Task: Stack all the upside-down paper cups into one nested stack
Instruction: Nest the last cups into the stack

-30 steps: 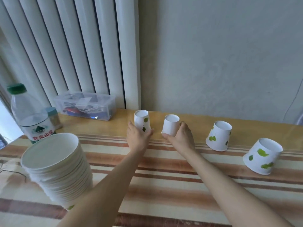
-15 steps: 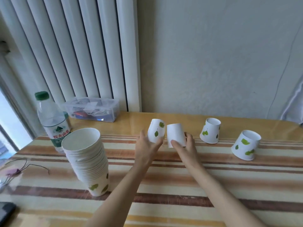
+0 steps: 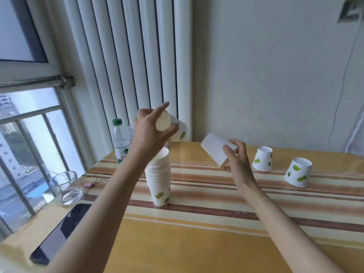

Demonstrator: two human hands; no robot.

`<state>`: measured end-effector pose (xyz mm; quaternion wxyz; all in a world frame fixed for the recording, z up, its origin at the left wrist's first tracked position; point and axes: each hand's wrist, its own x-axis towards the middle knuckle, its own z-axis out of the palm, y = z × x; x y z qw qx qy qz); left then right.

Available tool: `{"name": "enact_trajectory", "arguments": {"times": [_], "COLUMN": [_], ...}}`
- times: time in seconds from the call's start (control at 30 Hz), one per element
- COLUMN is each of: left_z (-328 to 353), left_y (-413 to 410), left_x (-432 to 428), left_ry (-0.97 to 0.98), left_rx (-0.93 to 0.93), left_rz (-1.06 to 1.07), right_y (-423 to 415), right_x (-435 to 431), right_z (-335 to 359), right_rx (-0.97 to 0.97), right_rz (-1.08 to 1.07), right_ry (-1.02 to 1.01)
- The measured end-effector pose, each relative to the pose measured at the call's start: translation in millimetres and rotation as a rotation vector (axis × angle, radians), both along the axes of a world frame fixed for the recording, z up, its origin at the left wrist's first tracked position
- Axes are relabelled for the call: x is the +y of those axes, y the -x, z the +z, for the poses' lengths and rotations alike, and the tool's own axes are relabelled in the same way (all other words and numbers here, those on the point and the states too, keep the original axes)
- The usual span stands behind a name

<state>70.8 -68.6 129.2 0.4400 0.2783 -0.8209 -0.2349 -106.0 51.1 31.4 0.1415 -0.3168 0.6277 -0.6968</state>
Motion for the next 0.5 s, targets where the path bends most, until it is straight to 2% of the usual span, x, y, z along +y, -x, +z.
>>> {"name": "enact_trajectory", "arguments": {"times": [0.13,0.23,0.33,0.47,0.5], "left_z": [21,3,-30,-71,-77], "left_y": [-14,-8,-3,2,1], "left_x": [-37,-49,-51,-46,-45], "left_ry": [0.045,0.023,-0.033,0.130,0.163], "left_rx": [-0.226,-0.385,-0.443,-0.605,-0.587], "left_rz": [0.109,0.085,0.035,0.080,0.092], "right_y": [-15,-21,-21,-17,-16], "right_x": [1,3,2,-2,-4], "right_z": [5,1,-6,-14,-14], "right_rx": [0.003,0.044,0.076,0.121,0.136], "right_rz": [0.005,0.001,-0.042,-0.101,-0.101], "right_ry": [0.006,-0.006,-0.038,-0.044,-0.048]}}
